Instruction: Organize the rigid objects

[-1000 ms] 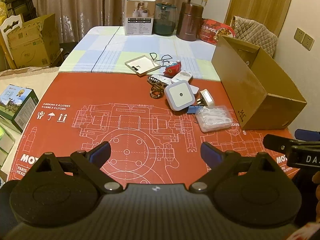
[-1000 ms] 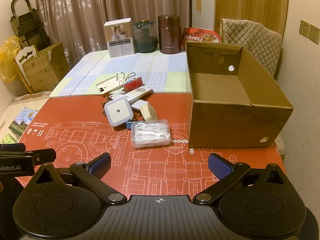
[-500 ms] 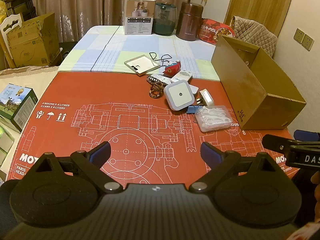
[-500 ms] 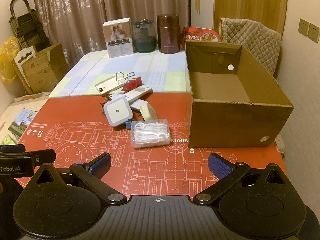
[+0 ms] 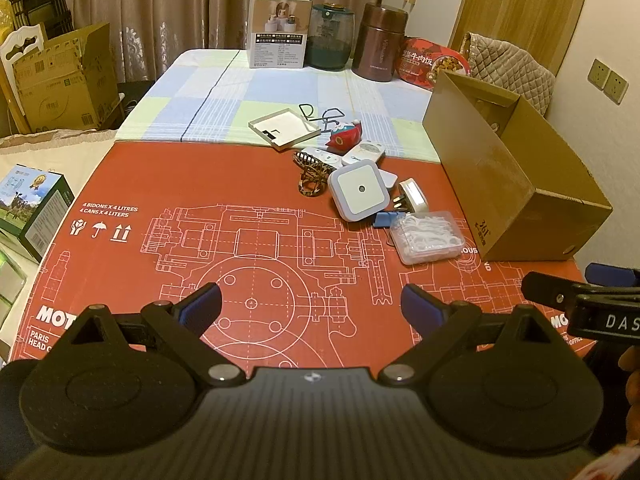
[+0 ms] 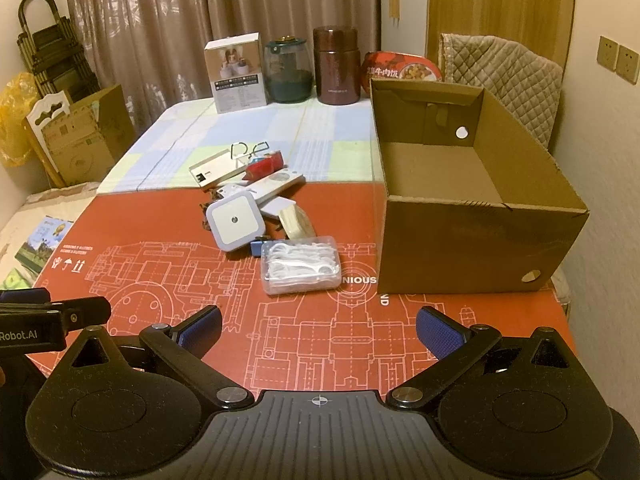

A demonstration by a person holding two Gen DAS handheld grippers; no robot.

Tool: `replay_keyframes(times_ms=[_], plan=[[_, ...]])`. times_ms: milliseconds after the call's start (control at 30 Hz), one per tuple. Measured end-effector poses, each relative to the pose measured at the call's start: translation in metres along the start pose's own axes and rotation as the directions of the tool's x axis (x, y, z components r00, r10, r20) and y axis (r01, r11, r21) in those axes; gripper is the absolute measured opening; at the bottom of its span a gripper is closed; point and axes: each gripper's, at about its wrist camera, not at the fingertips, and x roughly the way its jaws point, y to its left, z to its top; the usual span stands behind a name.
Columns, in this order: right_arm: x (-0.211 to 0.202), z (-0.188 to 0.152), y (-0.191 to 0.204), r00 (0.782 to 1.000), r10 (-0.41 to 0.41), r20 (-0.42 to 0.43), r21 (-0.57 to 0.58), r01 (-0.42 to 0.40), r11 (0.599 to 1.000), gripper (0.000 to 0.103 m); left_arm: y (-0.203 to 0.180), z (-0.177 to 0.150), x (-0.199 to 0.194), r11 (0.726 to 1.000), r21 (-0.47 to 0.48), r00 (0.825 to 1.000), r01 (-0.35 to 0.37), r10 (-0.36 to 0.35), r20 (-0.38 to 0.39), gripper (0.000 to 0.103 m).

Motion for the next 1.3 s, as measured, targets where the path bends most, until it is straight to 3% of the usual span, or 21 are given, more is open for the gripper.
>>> replay_keyframes(times_ms=[633,933,1300], plan=[[0.019,-0.001,0.006,1.0,0.016,-0.006,-0.008,-0.016,1.0,0.101,0.006,0.011,0.014,1.0,0.011,1.0,0.01,-0.01,0.004,0.094],[0.058,0.004,0.014,0.998,0.062,0.031,-0.061,-0.06,0.996,0.101,0.02,0.039,0.052,0.998,0.037,0.999,0.049,-0.049,0.008,0.094],[0.124,0.004,0.023,0.997,0.004,0.073,-0.096,0.003,0.995,0.1,0.03,0.059,0.116,0.989,0.093,0.993,0.116,-0.118,0.009,0.094]])
